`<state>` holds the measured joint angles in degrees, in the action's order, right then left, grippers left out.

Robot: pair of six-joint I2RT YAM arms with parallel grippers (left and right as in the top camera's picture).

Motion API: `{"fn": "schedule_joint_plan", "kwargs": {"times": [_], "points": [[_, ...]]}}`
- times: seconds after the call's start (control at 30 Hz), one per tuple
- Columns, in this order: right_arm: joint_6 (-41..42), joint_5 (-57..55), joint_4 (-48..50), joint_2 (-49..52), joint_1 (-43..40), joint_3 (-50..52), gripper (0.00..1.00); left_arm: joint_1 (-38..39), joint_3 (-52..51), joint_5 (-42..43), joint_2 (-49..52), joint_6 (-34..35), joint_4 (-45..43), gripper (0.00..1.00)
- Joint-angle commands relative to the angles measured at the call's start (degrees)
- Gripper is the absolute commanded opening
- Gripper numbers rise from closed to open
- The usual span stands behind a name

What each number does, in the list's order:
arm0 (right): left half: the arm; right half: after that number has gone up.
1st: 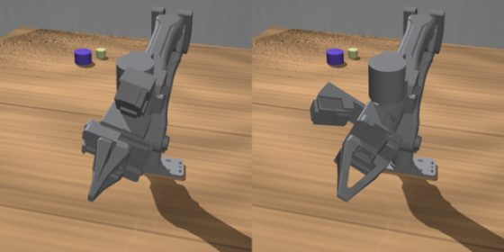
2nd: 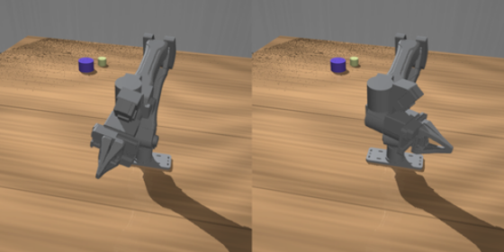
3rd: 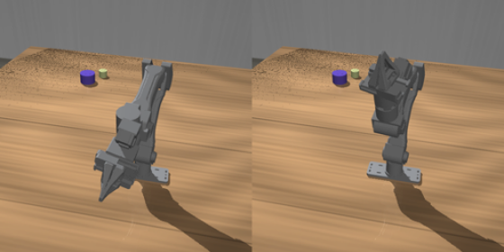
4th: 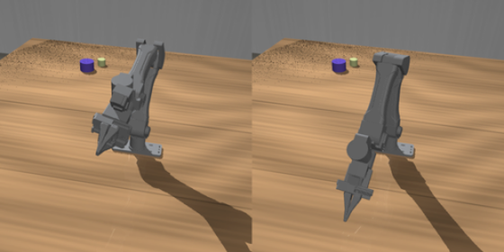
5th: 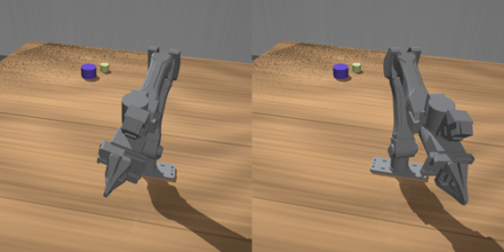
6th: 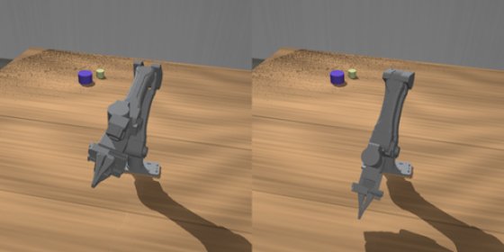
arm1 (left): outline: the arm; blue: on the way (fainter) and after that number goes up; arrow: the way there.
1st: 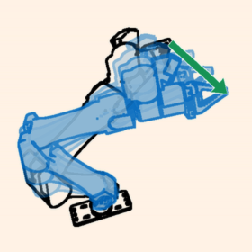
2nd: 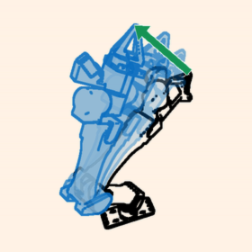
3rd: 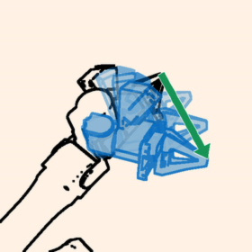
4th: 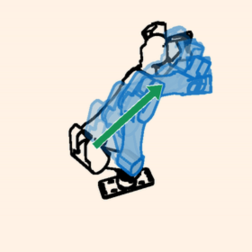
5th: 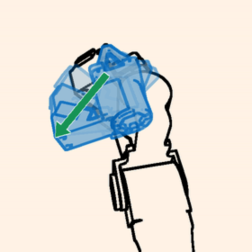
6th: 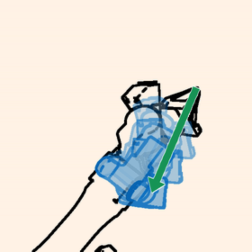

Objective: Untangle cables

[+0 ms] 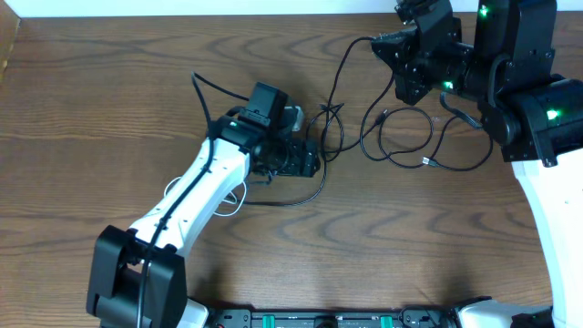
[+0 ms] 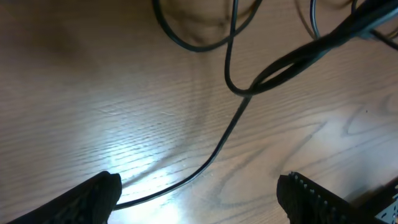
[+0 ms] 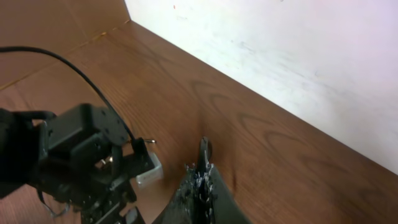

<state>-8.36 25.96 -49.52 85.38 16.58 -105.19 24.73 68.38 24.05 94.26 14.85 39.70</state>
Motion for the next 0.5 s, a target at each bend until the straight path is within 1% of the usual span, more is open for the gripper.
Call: {"fn": "schedule_joint_plan", "kwargs": {"times": [0.0, 0.03, 0.13, 0.33, 0.47], "points": [[0.7, 0.8, 0.0, 0.2, 0.0, -0.5, 0.01, 1.7, -0.8, -0.2, 1.9, 1.1, -0.8, 0.84], [0.6, 0.8, 0.0, 0.2, 0.0, -0.5, 0.01, 2.1, -0.8, -0.2, 2.3, 1.1, -1.1, 0.84], [0.7, 0.8, 0.0, 0.2, 0.0, -0.5, 0.01, 3.4, -0.8, -0.2, 4.0, 1.5, -2.8, 0.78], [0.6, 0.8, 0.0, 0.2, 0.0, -0.5, 0.01, 5.3, -0.8, -0.1, 8.9, 4.4, -6.3, 0.75], [0.6, 0.8, 0.0, 0.2, 0.0, -0.5, 0.01, 5.3, -0.8, -0.2, 11.5, 4.4, -8.0, 0.69]]}}
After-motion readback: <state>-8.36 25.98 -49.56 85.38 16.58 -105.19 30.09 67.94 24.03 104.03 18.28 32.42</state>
